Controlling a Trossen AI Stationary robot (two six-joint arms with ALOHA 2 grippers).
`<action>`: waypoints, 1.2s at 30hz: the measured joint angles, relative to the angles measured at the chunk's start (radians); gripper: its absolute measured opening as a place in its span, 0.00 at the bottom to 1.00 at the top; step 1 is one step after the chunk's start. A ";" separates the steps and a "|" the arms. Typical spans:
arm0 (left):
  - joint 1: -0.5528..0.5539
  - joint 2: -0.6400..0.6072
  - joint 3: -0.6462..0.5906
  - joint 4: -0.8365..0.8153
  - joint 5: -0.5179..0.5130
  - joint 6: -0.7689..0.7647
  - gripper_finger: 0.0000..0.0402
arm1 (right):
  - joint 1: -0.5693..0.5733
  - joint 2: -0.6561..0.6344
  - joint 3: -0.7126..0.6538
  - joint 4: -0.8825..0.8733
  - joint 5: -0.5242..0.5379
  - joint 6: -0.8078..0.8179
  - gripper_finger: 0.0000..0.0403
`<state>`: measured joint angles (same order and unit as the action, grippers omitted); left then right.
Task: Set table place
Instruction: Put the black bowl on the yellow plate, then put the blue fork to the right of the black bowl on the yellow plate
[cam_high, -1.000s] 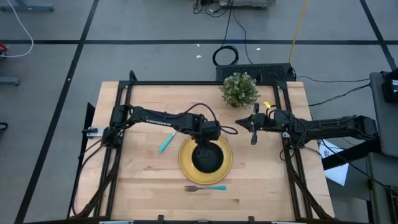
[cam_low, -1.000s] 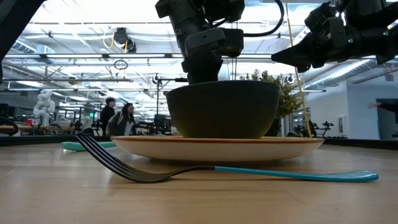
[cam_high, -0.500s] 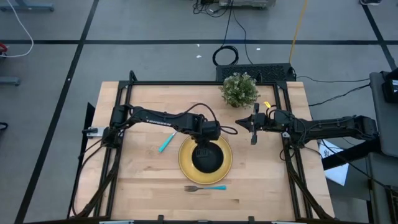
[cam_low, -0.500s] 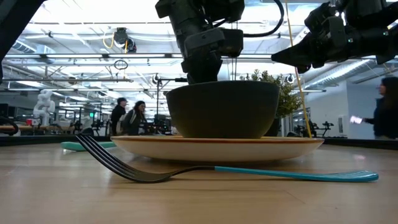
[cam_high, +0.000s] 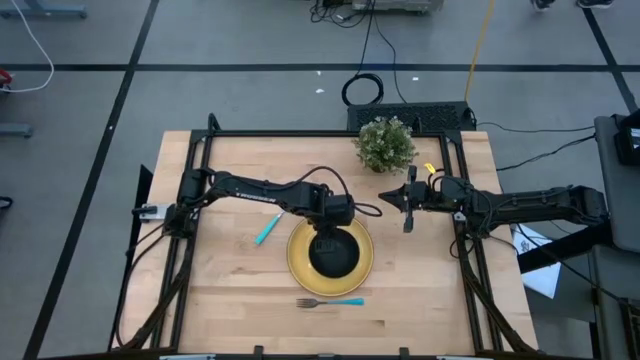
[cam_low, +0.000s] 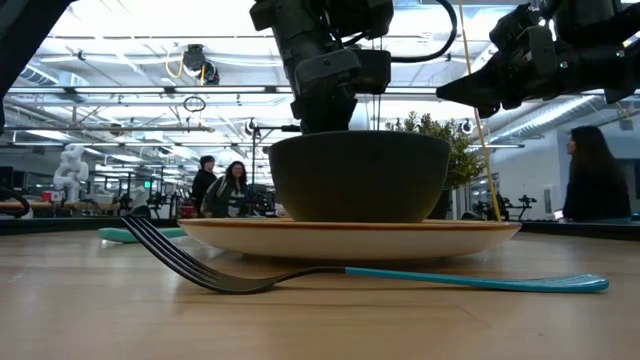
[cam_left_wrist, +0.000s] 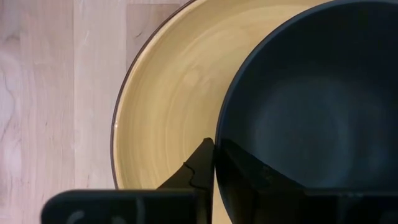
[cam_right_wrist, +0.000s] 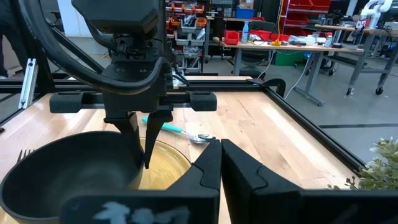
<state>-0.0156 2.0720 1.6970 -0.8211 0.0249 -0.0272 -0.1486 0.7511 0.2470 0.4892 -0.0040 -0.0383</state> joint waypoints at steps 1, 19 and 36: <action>0.000 0.000 0.000 0.000 0.000 0.000 0.08 | 0.000 0.000 0.000 0.000 0.000 0.000 0.00; 0.000 0.000 0.000 -0.002 -0.035 -0.013 0.34 | 0.000 0.000 0.000 0.000 0.000 0.001 0.00; 0.000 -0.001 0.001 -0.021 -0.027 0.000 0.52 | 0.000 0.000 0.000 0.000 0.000 0.001 0.00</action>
<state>-0.0158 2.0708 1.6978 -0.8417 -0.0018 -0.0269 -0.1486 0.7511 0.2470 0.4892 -0.0040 -0.0376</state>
